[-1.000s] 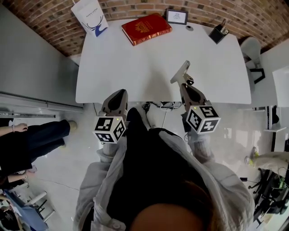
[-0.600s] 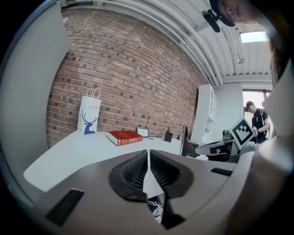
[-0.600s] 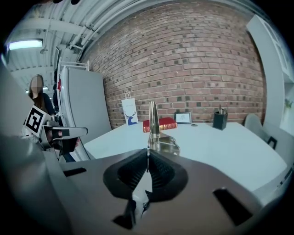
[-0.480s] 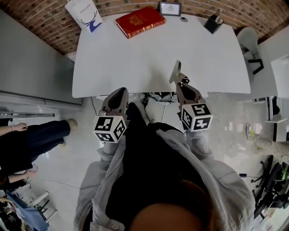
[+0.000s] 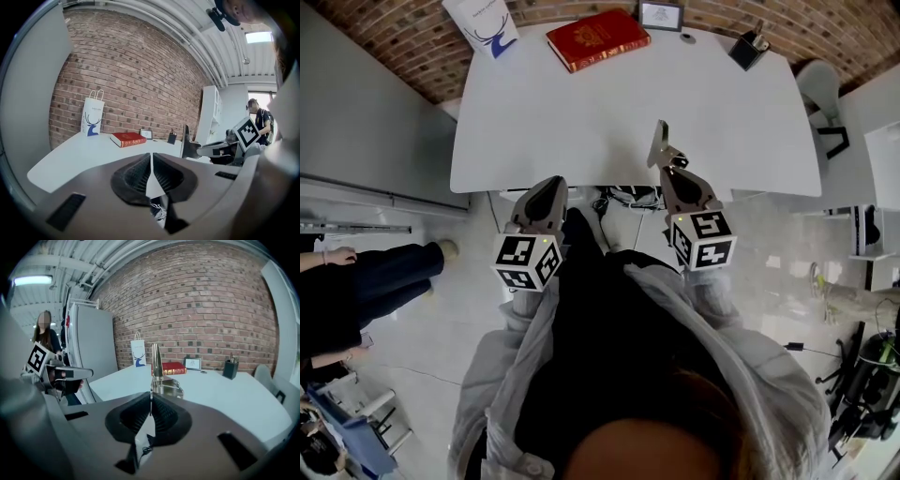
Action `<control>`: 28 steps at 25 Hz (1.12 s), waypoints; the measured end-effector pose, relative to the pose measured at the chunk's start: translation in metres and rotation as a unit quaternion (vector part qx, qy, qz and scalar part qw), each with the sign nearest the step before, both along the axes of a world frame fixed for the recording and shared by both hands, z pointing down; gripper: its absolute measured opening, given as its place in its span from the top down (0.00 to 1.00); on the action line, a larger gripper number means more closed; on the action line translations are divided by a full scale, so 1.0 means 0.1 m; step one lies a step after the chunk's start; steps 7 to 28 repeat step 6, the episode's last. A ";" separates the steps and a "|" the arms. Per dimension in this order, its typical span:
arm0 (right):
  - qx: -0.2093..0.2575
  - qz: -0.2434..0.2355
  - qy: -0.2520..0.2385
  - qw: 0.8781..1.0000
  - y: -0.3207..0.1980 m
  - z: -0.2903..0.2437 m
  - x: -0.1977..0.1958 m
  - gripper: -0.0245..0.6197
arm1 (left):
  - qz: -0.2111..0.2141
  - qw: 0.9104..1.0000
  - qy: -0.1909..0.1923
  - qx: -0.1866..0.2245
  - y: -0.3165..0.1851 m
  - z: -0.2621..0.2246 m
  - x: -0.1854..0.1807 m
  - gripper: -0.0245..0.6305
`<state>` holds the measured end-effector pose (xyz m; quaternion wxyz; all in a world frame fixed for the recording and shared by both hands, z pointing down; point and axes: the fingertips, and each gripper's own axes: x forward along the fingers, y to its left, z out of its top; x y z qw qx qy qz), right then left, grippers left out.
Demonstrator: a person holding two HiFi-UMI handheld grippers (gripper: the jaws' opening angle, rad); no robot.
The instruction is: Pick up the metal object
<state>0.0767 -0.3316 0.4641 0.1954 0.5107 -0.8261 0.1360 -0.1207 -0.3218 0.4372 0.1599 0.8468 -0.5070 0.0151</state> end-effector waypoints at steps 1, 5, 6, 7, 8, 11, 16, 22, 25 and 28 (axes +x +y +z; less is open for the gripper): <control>0.004 -0.005 0.010 1.000 0.00 -0.01 -0.02 0.94 | 0.000 1.000 0.000 0.000 0.00 0.00 0.00 0.92; 0.008 -0.019 0.009 1.000 -0.01 -0.05 -0.10 0.94 | 0.003 1.000 -0.001 -0.002 0.01 0.00 0.01 0.92; 0.008 -0.021 0.006 1.000 -0.02 -0.06 -0.12 0.94 | 0.003 1.000 -0.001 -0.002 0.01 0.00 0.01 0.92; 0.008 -0.021 0.006 1.000 -0.02 -0.06 -0.12 0.94 | 0.003 1.000 -0.001 -0.002 0.01 0.00 0.01 0.92; 0.008 -0.021 0.006 1.000 -0.02 -0.06 -0.12 0.94 | 0.003 1.000 -0.001 -0.002 0.01 0.00 0.01 0.92; 0.008 -0.021 0.006 1.000 -0.02 -0.06 -0.12 0.94 | 0.003 1.000 -0.001 -0.002 0.01 0.00 0.01 0.92; 0.008 -0.021 0.006 1.000 -0.02 -0.06 -0.12 0.94 | 0.003 1.000 -0.001 -0.002 0.01 0.00 0.01 0.92; 0.008 -0.021 0.006 1.000 -0.02 -0.06 -0.12 0.94 | 0.003 1.000 -0.001 -0.002 0.01 0.00 0.01 0.92; 0.008 -0.021 0.006 1.000 -0.02 -0.06 -0.12 0.94 | 0.003 1.000 -0.001 -0.002 0.01 0.00 0.01 0.92; 0.008 -0.021 0.006 1.000 -0.02 -0.06 -0.12 0.94 | 0.003 1.000 -0.001 -0.002 0.01 0.00 0.01 0.92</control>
